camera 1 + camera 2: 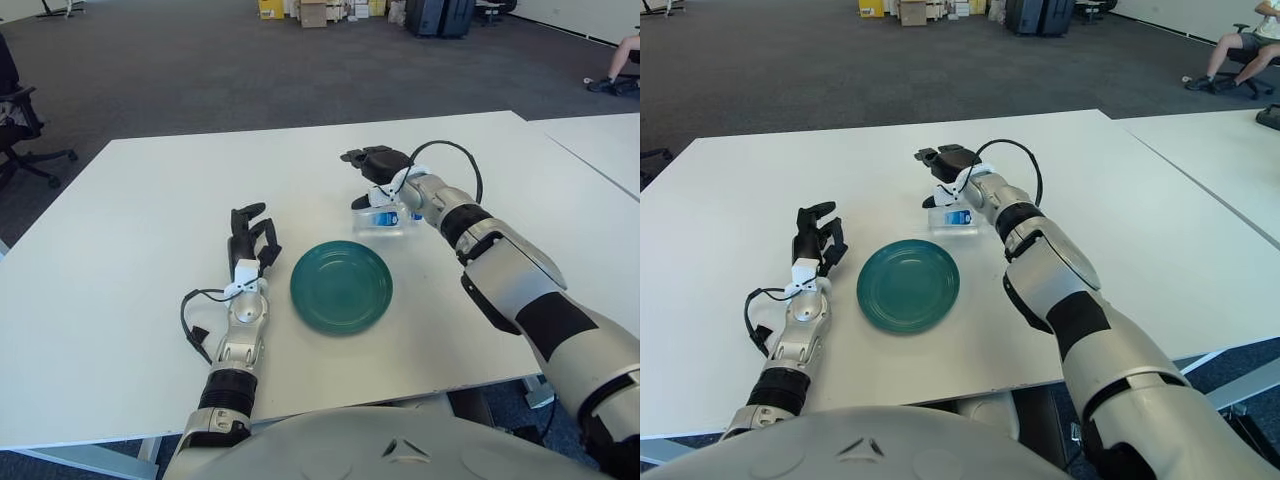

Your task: Put the bottle into the plate.

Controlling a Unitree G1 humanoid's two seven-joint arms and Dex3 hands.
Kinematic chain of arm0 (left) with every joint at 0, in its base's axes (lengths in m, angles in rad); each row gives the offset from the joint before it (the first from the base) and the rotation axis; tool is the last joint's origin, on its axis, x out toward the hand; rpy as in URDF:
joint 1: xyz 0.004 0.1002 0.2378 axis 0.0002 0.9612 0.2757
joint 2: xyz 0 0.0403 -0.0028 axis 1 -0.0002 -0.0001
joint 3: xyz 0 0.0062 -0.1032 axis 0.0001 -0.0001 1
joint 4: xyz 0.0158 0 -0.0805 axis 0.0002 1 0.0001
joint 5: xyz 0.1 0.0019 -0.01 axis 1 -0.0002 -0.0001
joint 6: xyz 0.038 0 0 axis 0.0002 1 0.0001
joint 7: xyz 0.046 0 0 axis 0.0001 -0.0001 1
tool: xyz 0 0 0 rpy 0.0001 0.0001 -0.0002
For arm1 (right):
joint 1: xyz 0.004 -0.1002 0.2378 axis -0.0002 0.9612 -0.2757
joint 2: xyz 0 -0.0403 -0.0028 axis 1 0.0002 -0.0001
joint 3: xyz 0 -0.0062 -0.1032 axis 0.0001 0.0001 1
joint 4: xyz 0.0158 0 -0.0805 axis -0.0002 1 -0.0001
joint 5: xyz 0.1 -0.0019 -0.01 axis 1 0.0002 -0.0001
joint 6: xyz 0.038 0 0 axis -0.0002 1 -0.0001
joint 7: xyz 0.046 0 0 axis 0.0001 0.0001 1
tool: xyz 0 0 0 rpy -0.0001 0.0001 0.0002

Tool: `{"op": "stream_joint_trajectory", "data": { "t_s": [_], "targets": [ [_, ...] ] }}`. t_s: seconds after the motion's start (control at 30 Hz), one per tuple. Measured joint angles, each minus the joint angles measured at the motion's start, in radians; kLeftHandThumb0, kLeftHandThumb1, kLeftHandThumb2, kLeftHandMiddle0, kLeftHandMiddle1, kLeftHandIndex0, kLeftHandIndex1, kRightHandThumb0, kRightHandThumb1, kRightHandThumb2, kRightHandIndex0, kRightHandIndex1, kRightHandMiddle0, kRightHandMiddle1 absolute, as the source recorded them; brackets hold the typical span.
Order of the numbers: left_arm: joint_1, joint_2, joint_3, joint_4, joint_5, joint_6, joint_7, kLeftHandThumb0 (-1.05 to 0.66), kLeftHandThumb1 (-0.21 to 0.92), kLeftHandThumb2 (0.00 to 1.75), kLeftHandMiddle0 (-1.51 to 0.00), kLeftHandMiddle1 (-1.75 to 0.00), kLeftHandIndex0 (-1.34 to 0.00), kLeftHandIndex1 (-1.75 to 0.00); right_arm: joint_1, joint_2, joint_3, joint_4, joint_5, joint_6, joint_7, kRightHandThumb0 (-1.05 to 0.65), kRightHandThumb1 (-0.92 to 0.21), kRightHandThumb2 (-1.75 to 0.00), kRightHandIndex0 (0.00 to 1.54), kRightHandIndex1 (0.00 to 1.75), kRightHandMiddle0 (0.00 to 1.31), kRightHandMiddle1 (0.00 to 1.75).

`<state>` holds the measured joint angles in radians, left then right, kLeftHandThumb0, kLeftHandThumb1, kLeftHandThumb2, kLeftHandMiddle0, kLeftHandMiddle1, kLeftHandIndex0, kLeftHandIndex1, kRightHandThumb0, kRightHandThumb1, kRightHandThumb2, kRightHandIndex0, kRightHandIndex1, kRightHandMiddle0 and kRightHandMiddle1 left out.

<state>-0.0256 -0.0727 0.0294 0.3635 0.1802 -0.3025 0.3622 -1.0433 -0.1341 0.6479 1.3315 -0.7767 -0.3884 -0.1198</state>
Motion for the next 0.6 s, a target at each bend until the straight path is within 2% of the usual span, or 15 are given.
{"op": "stream_joint_trajectory", "data": {
  "t_s": [0.6],
  "targets": [
    [0.005,-0.001,0.002,0.005,0.005,-0.002,0.009,-0.6,0.92,0.75,-0.47,-0.59,-0.23,-1.11,0.0,-0.055,0.012,0.005,-0.009,0.038,0.065,-1.05,-0.92,-0.37,0.04,0.0,0.0,0.0]
  ]
}}
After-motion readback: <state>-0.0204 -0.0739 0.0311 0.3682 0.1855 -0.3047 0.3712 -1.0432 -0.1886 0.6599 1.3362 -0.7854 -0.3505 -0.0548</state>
